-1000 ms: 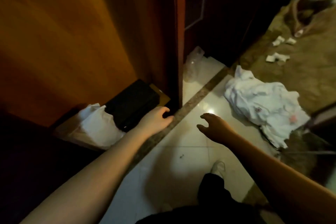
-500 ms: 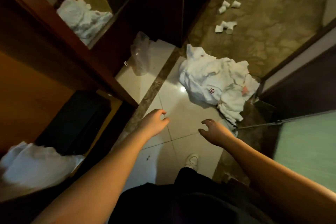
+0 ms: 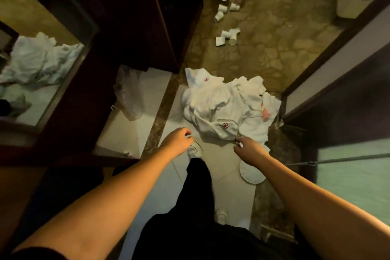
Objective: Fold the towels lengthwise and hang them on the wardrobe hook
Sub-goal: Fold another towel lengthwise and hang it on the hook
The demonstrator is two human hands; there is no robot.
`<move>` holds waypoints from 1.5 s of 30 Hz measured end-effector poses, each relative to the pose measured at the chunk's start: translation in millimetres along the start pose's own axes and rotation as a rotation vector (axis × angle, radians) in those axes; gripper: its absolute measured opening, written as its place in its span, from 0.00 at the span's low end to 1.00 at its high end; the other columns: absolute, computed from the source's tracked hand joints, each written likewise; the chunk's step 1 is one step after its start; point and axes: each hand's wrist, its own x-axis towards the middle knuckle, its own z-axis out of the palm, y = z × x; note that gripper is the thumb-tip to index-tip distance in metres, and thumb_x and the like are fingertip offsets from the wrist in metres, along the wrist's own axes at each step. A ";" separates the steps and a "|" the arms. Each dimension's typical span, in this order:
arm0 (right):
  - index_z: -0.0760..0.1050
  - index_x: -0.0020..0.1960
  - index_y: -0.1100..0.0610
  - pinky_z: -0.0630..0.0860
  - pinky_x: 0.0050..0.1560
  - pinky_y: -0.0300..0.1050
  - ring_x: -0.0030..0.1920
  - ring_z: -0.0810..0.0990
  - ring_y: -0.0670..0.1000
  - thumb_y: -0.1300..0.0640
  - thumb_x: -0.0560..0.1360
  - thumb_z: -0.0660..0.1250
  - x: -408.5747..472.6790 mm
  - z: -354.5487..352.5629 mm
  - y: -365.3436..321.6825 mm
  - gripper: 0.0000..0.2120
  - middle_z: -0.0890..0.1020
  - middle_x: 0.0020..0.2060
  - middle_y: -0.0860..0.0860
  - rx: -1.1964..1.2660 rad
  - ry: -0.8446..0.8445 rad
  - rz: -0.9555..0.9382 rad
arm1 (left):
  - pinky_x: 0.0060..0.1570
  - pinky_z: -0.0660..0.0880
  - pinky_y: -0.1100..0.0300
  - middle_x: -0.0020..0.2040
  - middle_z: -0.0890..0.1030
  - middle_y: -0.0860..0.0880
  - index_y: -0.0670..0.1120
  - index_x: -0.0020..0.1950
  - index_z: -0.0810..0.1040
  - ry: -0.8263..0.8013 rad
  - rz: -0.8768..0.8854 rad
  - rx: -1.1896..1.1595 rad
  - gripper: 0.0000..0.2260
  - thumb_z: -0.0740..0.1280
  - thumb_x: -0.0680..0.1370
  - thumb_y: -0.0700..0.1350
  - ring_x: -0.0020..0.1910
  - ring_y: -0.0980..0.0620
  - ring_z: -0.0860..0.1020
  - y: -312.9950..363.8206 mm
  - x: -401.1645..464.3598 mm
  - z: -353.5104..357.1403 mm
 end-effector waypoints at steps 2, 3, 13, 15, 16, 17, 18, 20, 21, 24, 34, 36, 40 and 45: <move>0.76 0.63 0.57 0.74 0.59 0.50 0.62 0.76 0.61 0.51 0.79 0.61 39.3 -17.5 -2.9 0.17 0.77 0.64 0.59 0.061 -0.014 0.037 | 0.55 0.69 0.59 0.66 0.77 0.46 0.47 0.66 0.76 -0.027 0.024 0.056 0.15 0.62 0.81 0.49 0.62 0.45 0.75 15.3 44.3 -13.9; 0.77 0.61 0.57 0.74 0.58 0.51 0.60 0.77 0.60 0.50 0.79 0.60 59.7 -25.1 -4.5 0.16 0.78 0.62 0.60 0.084 -0.022 0.053 | 0.52 0.68 0.59 0.65 0.77 0.46 0.47 0.67 0.76 -0.047 0.033 0.074 0.15 0.61 0.82 0.49 0.62 0.44 0.76 21.8 68.0 -20.3; 0.73 0.68 0.62 0.70 0.59 0.45 0.66 0.74 0.59 0.55 0.80 0.61 248.0 -61.6 -13.7 0.19 0.76 0.67 0.60 0.278 -0.073 0.250 | 0.47 0.70 0.60 0.55 0.81 0.45 0.46 0.58 0.78 -0.220 -0.011 0.099 0.11 0.61 0.81 0.49 0.49 0.48 0.77 57.1 281.4 -41.0; 0.72 0.70 0.61 0.70 0.59 0.44 0.66 0.75 0.58 0.53 0.81 0.61 284.7 -56.2 -7.0 0.20 0.75 0.68 0.59 0.329 -0.078 0.286 | 0.49 0.73 0.58 0.54 0.81 0.45 0.46 0.57 0.78 -0.251 -0.022 0.110 0.11 0.61 0.81 0.49 0.51 0.47 0.78 56.6 317.8 -29.2; 0.72 0.70 0.60 0.70 0.60 0.44 0.66 0.75 0.57 0.53 0.81 0.61 304.8 -51.2 -1.3 0.20 0.75 0.68 0.58 0.354 -0.078 0.302 | 0.51 0.74 0.57 0.54 0.81 0.46 0.46 0.57 0.78 -0.260 -0.031 0.117 0.11 0.62 0.80 0.50 0.51 0.47 0.79 54.2 337.7 -20.1; 0.72 0.70 0.60 0.70 0.60 0.44 0.66 0.75 0.56 0.52 0.81 0.61 327.2 -44.2 6.0 0.20 0.76 0.68 0.57 0.382 -0.080 0.319 | 0.52 0.74 0.57 0.54 0.81 0.46 0.47 0.56 0.78 -0.264 -0.041 0.125 0.10 0.62 0.80 0.50 0.52 0.46 0.79 50.6 359.7 -9.5; 0.73 0.69 0.59 0.69 0.59 0.43 0.65 0.75 0.56 0.52 0.81 0.61 348.3 -36.7 12.8 0.20 0.76 0.67 0.57 0.410 -0.081 0.339 | 0.52 0.74 0.57 0.55 0.81 0.46 0.47 0.56 0.78 -0.269 -0.049 0.140 0.10 0.62 0.80 0.50 0.53 0.46 0.79 46.1 381.0 0.8; 0.74 0.68 0.59 0.68 0.54 0.41 0.61 0.77 0.55 0.52 0.81 0.62 386.4 -21.4 25.4 0.19 0.78 0.65 0.57 0.467 -0.093 0.366 | 0.52 0.74 0.57 0.55 0.81 0.45 0.46 0.56 0.78 -0.280 -0.057 0.168 0.11 0.62 0.80 0.50 0.53 0.45 0.79 37.2 419.9 20.3; 0.74 0.68 0.59 0.67 0.51 0.40 0.56 0.78 0.54 0.52 0.81 0.62 405.2 -12.5 32.5 0.18 0.79 0.63 0.56 0.492 -0.100 0.372 | 0.52 0.73 0.57 0.57 0.80 0.44 0.45 0.58 0.78 -0.283 -0.062 0.179 0.12 0.62 0.80 0.50 0.55 0.44 0.78 32.2 439.0 31.5; 0.76 0.66 0.59 0.69 0.51 0.41 0.50 0.77 0.52 0.50 0.81 0.63 457.6 12.9 50.5 0.18 0.81 0.60 0.56 0.594 -0.086 0.398 | 0.56 0.71 0.57 0.65 0.78 0.44 0.45 0.66 0.75 -0.281 -0.098 0.196 0.16 0.62 0.80 0.50 0.61 0.43 0.76 19.7 489.7 65.2; 0.76 0.54 0.62 0.74 0.38 0.43 0.45 0.81 0.53 0.46 0.78 0.68 595.6 74.0 70.8 0.18 0.82 0.46 0.56 1.197 -0.013 0.625 | 0.59 0.74 0.49 0.61 0.76 0.42 0.46 0.61 0.73 -0.243 -0.153 0.199 0.19 0.67 0.77 0.56 0.58 0.40 0.76 -3.5 604.6 165.0; 0.77 0.49 0.62 0.70 0.34 0.42 0.36 0.78 0.52 0.50 0.79 0.66 600.5 80.9 75.6 0.13 0.81 0.39 0.56 1.185 0.004 0.648 | 0.56 0.74 0.52 0.60 0.78 0.42 0.45 0.58 0.74 -0.203 -0.146 0.197 0.12 0.63 0.80 0.51 0.56 0.40 0.77 -11.4 609.9 171.4; 0.77 0.54 0.57 0.76 0.45 0.48 0.40 0.76 0.51 0.53 0.78 0.65 574.9 76.5 74.6 0.09 0.80 0.44 0.54 1.129 0.036 0.549 | 0.47 0.68 0.58 0.56 0.79 0.42 0.44 0.55 0.76 -0.182 -0.114 0.174 0.07 0.61 0.81 0.45 0.55 0.41 0.77 -14.0 596.2 163.2; 0.78 0.46 0.54 0.76 0.61 0.55 0.49 0.79 0.52 0.56 0.76 0.65 514.4 44.9 51.4 0.04 0.80 0.50 0.53 1.200 0.073 0.469 | 0.39 0.66 0.59 0.43 0.78 0.45 0.47 0.40 0.72 -0.210 -0.102 0.041 0.10 0.68 0.78 0.49 0.43 0.47 0.74 -11.6 540.7 132.5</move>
